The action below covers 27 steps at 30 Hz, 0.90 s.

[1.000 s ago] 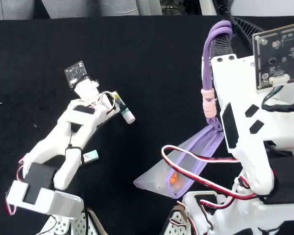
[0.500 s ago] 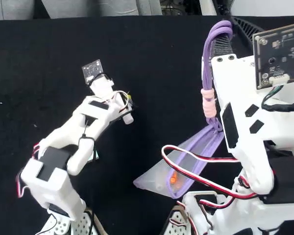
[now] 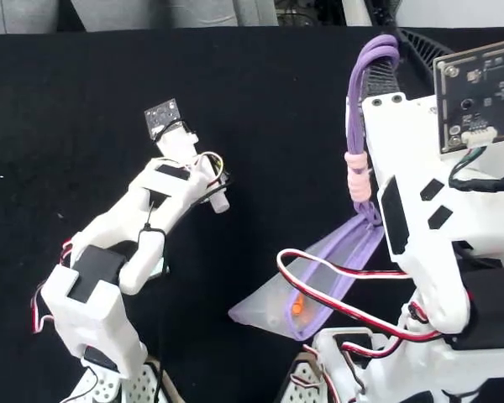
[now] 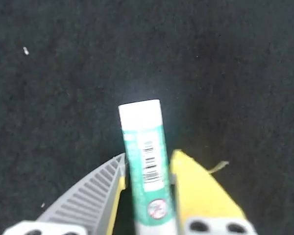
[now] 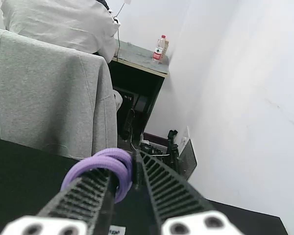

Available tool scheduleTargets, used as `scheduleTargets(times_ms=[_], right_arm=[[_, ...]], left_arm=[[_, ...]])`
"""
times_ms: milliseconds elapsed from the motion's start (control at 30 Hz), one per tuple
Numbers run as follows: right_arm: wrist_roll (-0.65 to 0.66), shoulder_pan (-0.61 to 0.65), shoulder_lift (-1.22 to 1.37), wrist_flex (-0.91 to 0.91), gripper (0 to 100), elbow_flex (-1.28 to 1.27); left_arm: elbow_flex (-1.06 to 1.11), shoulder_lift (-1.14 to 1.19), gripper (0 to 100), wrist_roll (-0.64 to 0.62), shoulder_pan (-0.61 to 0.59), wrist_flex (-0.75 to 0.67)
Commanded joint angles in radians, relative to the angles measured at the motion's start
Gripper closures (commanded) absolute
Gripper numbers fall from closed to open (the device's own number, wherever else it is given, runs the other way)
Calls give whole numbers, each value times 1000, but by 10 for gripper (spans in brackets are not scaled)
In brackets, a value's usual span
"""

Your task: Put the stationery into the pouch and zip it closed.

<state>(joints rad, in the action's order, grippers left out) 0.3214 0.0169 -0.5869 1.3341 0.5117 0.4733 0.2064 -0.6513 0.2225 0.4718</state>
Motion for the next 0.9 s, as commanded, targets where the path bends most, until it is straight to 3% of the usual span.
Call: scheduleTargets(times_ms=[0, 167, 367, 633, 867], right_arm=[[-6, -8, -18, -25, 986, -4], [-6, -8, -16, -28, 986, -4], [-6, -8, -16, -29, 986, -4], [-5, -8, -16, -29, 986, -4], [-6, -8, -16, -29, 986, -4]], left_arm=[[-58, -14, 955, 2, 7, 6], [-71, -86, 972, 2, -67, 8], [-22, -387, 972, 3, -120, 9], [311, -1092, 972, 29, 96, -12], [529, -1663, 972, 175, 289, -219]])
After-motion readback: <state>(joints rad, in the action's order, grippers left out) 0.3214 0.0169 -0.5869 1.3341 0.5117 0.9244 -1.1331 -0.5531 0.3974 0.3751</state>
